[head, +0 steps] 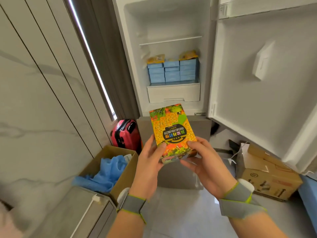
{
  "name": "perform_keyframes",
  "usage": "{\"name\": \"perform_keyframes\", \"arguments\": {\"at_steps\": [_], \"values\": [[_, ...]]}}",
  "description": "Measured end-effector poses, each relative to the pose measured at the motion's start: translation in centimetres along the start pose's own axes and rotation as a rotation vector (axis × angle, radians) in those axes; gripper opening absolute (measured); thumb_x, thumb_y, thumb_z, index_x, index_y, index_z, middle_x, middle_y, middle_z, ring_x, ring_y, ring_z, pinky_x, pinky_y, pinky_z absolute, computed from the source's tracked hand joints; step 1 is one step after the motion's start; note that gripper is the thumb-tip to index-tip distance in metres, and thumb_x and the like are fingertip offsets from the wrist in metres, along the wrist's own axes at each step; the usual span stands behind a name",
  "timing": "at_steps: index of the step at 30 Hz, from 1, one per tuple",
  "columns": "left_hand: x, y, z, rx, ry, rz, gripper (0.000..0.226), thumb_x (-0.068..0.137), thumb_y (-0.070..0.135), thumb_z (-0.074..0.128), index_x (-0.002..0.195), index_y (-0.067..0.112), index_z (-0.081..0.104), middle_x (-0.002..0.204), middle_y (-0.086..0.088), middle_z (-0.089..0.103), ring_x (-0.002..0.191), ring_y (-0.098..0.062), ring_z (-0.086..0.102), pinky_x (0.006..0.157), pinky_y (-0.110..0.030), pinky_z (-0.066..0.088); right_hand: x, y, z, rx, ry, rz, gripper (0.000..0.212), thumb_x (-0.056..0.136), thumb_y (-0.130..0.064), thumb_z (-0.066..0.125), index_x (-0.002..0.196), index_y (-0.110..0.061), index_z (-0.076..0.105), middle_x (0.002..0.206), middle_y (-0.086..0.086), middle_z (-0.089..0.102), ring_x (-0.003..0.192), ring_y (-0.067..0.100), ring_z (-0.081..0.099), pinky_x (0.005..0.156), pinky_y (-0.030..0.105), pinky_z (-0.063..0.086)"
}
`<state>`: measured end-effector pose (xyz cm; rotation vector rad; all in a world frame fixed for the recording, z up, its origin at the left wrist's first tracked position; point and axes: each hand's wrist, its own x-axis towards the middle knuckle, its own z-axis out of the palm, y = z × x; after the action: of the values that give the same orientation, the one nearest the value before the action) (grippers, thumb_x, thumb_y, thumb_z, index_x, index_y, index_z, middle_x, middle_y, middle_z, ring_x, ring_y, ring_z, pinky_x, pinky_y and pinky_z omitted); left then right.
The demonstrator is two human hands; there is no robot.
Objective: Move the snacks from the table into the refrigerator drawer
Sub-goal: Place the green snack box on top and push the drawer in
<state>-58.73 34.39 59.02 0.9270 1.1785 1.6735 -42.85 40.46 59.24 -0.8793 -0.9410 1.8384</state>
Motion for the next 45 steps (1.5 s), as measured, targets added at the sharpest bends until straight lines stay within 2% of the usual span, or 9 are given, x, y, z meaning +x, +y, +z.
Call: {"name": "perform_keyframes", "arguments": {"at_steps": [4,10,13,18,26,32,38,45], "values": [[4.9,-0.5,-1.8,-0.005,0.026,0.006,0.043,0.101,0.019,0.062,0.143,0.029,0.058,0.135,-0.006,0.07,0.121,-0.027,0.07,0.095,-0.041,0.061,5.2,0.1,1.4,-0.008,-0.01,0.03,0.033,0.095,-0.024,0.069,0.126,-0.017,0.063,0.096,0.004,0.076,0.095,0.026,0.073,0.1,0.05,0.057],[14.1,-1.7,-4.6,-0.01,0.01,-0.006,0.045,0.103,0.019,0.062,0.147,0.025,0.056,0.14,-0.006,0.067,0.126,-0.029,0.067,0.103,-0.05,0.055,14.0,-0.2,3.9,-0.033,0.034,0.019,0.033,0.095,-0.023,0.069,0.127,-0.016,0.062,0.103,0.009,0.072,0.096,0.028,0.071,0.102,0.052,0.056],[19.2,-1.4,-6.0,-0.032,-0.033,-0.006,0.047,0.103,0.021,0.063,0.149,0.024,0.055,0.14,-0.007,0.068,0.126,-0.029,0.067,0.106,-0.053,0.052,18.0,-0.9,5.9,-0.05,0.056,-0.013,0.036,0.095,-0.023,0.07,0.129,-0.015,0.061,0.104,0.01,0.072,0.097,0.028,0.07,0.103,0.052,0.055],[27.2,-1.0,-6.9,-0.076,-0.14,-0.003,0.049,0.101,0.02,0.063,0.149,0.024,0.054,0.134,-0.004,0.072,0.123,-0.026,0.069,0.106,-0.048,0.051,24.2,-2.7,7.6,-0.059,0.128,-0.075,0.037,0.093,-0.023,0.072,0.129,-0.017,0.064,0.108,0.013,0.071,0.1,0.03,0.07,0.106,0.052,0.054],[36.5,-2.7,-5.4,-0.088,-0.248,-0.04,0.053,0.1,0.022,0.065,0.151,0.029,0.051,0.133,-0.002,0.072,0.123,-0.026,0.069,0.112,-0.058,0.046,31.5,-4.9,6.6,-0.073,0.241,-0.143,0.037,0.093,-0.024,0.072,0.129,-0.018,0.064,0.105,0.012,0.074,0.101,0.031,0.07,0.103,0.05,0.055],[43.5,-2.9,-2.9,-0.005,-0.242,0.013,0.05,0.101,0.024,0.063,0.149,0.033,0.052,0.131,0.004,0.073,0.122,-0.022,0.069,0.111,-0.054,0.048,39.2,-7.4,4.5,-0.02,0.209,-0.151,0.035,0.093,-0.024,0.072,0.128,-0.019,0.065,0.103,0.014,0.069,0.099,0.03,0.067,0.102,0.051,0.057],[51.0,-0.4,0.5,0.096,-0.179,0.105,0.048,0.1,0.022,0.063,0.146,0.034,0.054,0.129,0.007,0.074,0.121,-0.019,0.069,0.112,-0.053,0.047,47.2,-12.1,3.9,0.059,0.104,-0.197,0.034,0.094,-0.021,0.071,0.127,-0.019,0.065,0.096,0.009,0.072,0.098,0.028,0.068,0.099,0.048,0.058],[58.8,1.9,3.6,0.164,-0.177,0.222,0.059,0.099,0.02,0.067,0.153,0.032,0.047,0.138,0.001,0.069,0.128,-0.023,0.065,0.112,-0.052,0.047,54.5,-18.5,4.2,0.071,-0.001,-0.255,0.04,0.095,-0.027,0.071,0.134,-0.02,0.063,0.12,0.013,0.073,0.106,0.028,0.069,0.1,0.045,0.058]]}}
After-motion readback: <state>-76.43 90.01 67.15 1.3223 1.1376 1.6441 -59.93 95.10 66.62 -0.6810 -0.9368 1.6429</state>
